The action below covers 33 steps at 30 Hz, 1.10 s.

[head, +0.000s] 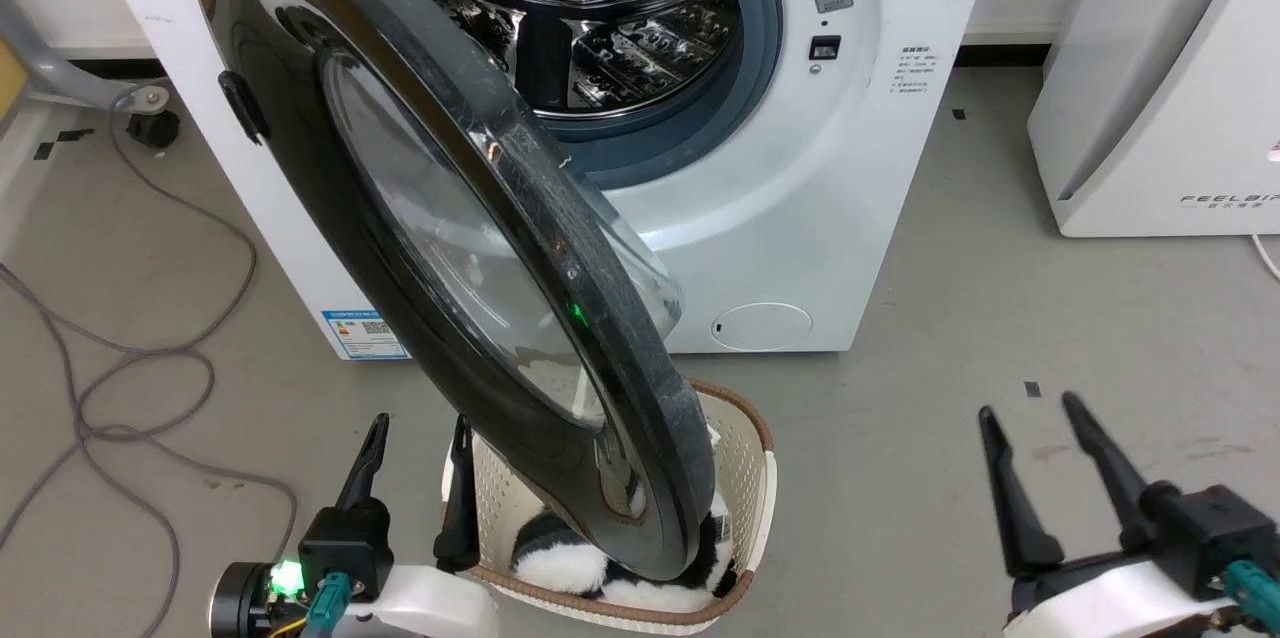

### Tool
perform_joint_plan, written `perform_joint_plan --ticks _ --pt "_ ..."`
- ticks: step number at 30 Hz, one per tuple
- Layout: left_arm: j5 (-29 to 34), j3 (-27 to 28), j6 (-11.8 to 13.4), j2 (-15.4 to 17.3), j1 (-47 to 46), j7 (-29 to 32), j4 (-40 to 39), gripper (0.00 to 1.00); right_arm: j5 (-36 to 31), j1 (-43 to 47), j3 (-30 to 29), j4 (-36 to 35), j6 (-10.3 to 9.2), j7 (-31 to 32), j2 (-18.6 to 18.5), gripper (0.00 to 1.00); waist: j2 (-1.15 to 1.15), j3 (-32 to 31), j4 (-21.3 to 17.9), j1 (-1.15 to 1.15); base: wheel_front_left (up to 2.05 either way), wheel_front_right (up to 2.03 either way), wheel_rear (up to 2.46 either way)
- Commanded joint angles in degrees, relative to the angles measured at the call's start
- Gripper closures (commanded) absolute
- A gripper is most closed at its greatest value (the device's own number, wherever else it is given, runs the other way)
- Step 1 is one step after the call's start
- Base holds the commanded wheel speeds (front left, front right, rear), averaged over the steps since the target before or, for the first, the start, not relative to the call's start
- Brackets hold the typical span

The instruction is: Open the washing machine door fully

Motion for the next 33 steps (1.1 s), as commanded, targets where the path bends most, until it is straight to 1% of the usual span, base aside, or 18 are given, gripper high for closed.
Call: perform_joint_plan --ticks 1,5,6,7,8,10,17,22,27,33 --pt "0.22 0.26 -0.02 0.09 -0.11 -0.3 0.27 0.0 -0.04 0.91 0.34 0.59 0.3 0.22 0.39 0.0 0.0 0.03 0.03 0.0 0.0 0.0 0.0" --pt "0.13 0.3 -0.08 0.05 -0.01 -0.3 0.73 0.0 0.25 0.8 0.42 1.96 0.3 -0.07 0.48 0.0 0.0 0.02 0.07 0.0 0.0 0.0 0.0" --pt "0.07 0.31 -0.11 0.04 0.0 -0.3 0.89 0.06 0.41 0.7 0.44 2.23 0.3 -0.14 0.49 0.0 0.0 0.02 0.07 0.0 0.0 0.0 0.0" --pt "0.03 0.3 -0.16 0.04 -0.02 -0.3 1.0 0.45 0.5 0.58 0.46 2.44 0.3 -0.2 0.5 0.0 0.0 0.02 0.06 0.0 0.0 0.0 0.0" --pt "-0.03 0.28 -0.24 0.03 -0.03 -0.3 1.14 0.67 0.56 0.44 0.5 2.62 0.3 -0.26 0.51 0.0 0.0 0.0 0.05 0.0 0.0 0.0 0.0" --pt "-0.16 0.26 -0.37 0.03 -0.08 -0.3 1.48 1.0 0.65 0.25 0.59 2.81 0.3 -0.21 0.53 0.0 0.0 -0.01 0.05 0.0 0.0 0.0 0.0" --pt "-0.79 -0.3 -0.84 -0.07 -0.26 -0.3 2.4 1.0 1.33 -0.01 0.57 3.03 0.3 -0.05 0.54 0.0 0.0 -0.08 0.12 0.0 0.0 0.0 0.0" --pt "-1.36 -0.51 -0.88 -0.1 -1.11 -0.04 -0.47 1.0 1.64 -0.03 0.49 3.23 0.3 -0.07 0.55 0.0 0.0 -0.09 0.31 0.0 0.0 0.0 0.0" --pt "-1.31 -0.24 0.49 -0.17 -2.05 0.76 -7.55 1.0 1.94 0.02 0.55 3.48 0.3 -0.31 0.55 0.0 0.0 -0.13 0.52 0.0 0.0 0.0 0.0" --pt "0.19 0.17 3.02 -0.28 -3.74 0.57 -20.33 1.0 2.28 -0.17 0.8 3.74 0.3 -0.67 0.55 0.0 0.0 0.25 0.37 0.0 0.0 0.0 0.0"
